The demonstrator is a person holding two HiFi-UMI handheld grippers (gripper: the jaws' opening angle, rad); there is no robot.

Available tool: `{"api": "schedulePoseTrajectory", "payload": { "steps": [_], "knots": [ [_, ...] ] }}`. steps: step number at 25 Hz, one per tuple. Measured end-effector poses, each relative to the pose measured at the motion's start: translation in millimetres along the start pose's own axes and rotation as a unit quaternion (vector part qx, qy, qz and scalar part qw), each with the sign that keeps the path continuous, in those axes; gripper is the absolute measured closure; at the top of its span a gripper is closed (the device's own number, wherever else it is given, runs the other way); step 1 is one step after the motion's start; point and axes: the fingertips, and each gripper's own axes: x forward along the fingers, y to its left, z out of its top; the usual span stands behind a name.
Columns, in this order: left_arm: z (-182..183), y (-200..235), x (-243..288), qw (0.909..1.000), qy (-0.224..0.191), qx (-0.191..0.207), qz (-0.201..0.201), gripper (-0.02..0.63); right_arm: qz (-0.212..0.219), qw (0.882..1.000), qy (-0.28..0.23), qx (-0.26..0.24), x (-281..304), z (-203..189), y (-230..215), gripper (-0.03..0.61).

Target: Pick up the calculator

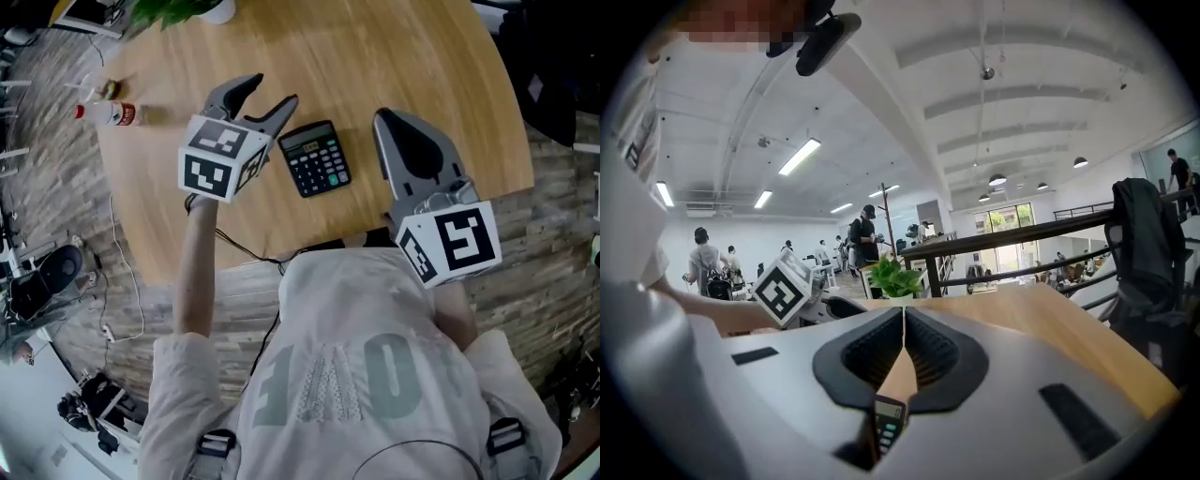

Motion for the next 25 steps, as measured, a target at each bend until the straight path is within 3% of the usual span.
{"api": "schedulePoseTrajectory", "payload": {
  "steps": [2,3,5,7,12,17,25],
  "knots": [
    [-21,-19,22,0.9937,0.057,0.024,-0.094,0.359,-0.014,1.0,0.011,0.011,-2,-7,-5,0.558],
    [-32,-31,29,0.9852,0.086,0.036,-0.144,0.359,-0.021,0.999,0.016,0.019,-4,-11,-7,0.558],
    [-57,-52,38,0.9593,0.147,0.059,-0.234,0.359,-0.034,0.999,0.026,0.03,-5,-19,-12,0.558],
    [-80,-63,45,0.9309,0.202,0.073,-0.296,0.359,-0.042,0.998,0.036,0.034,-3,-28,-15,0.558],
    [-117,-79,59,0.8808,0.272,0.032,-0.386,0.359,-0.049,0.995,0.067,0.051,0,-51,-14,0.558],
    [-140,-86,66,0.8281,0.337,0.003,-0.448,0.359,-0.059,0.993,0.08,0.068,8,-64,-21,0.558],
    [-147,-102,62,0.7536,0.387,-0.033,-0.53,0.359,-0.075,0.988,0.093,0.097,16,-80,-40,0.558]
  ]
}}
